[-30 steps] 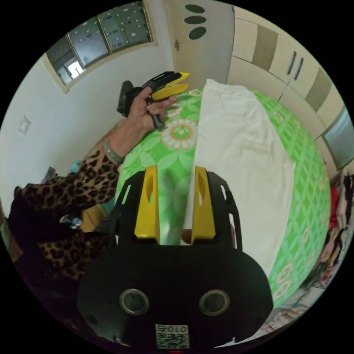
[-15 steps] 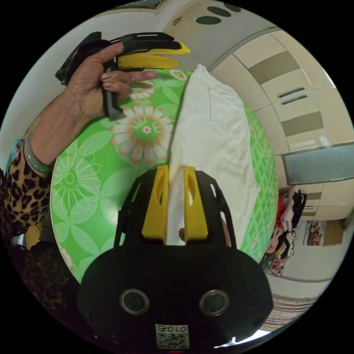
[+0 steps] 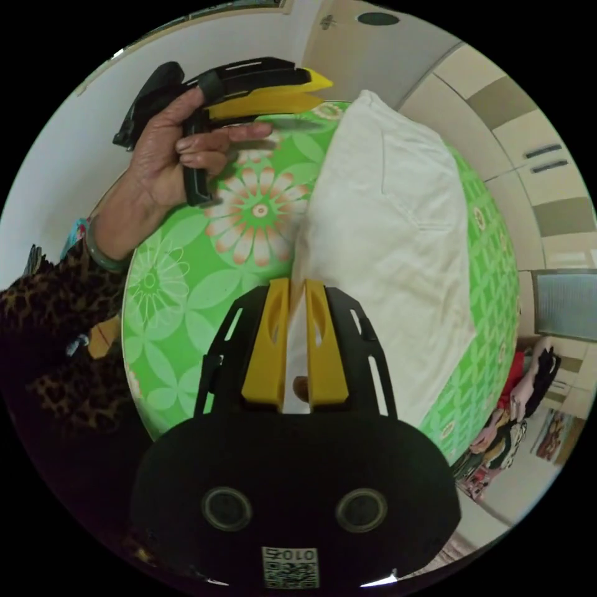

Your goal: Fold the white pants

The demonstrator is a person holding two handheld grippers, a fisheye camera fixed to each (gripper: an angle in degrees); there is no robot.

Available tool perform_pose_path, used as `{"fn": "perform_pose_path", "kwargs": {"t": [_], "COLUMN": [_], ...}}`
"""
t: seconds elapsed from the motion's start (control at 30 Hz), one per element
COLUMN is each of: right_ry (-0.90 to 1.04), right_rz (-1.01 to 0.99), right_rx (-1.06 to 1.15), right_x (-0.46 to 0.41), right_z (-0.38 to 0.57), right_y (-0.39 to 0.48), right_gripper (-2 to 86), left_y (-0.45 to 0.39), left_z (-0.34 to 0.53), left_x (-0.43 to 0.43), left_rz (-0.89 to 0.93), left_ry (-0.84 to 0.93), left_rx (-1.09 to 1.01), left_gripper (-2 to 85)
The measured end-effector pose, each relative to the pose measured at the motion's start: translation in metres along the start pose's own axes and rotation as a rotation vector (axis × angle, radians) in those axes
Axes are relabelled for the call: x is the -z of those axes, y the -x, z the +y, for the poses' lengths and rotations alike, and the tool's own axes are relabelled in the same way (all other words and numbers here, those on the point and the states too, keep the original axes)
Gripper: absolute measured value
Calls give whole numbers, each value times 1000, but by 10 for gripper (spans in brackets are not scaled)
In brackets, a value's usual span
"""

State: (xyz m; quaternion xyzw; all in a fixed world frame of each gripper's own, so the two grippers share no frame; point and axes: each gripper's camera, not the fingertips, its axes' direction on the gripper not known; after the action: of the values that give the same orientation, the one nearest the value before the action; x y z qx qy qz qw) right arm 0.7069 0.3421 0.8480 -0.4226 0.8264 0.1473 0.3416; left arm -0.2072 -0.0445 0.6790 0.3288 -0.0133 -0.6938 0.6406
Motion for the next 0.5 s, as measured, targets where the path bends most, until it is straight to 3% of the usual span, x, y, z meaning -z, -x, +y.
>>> {"fn": "perform_pose_path", "kwargs": {"t": [0.13, 0.27, 0.5], "right_ry": [-22, -146, -157], "right_rz": [-172, -551, -1094], "right_rx": [-5, -137, -290], "right_x": [-5, -17, -68], "right_z": [12, 45, 96], "right_y": [-34, -89, -105], "right_gripper": [52, 40, 50], "left_y": [-12, -17, -17], "left_z": [-1, -1, -16], "left_x": [-11, -13, -43], "left_rz": [-68, -107, -224], "left_ry": [26, 10, 184], "left_rx": [-11, 13, 147], "left_gripper": [59, 50, 24]}}
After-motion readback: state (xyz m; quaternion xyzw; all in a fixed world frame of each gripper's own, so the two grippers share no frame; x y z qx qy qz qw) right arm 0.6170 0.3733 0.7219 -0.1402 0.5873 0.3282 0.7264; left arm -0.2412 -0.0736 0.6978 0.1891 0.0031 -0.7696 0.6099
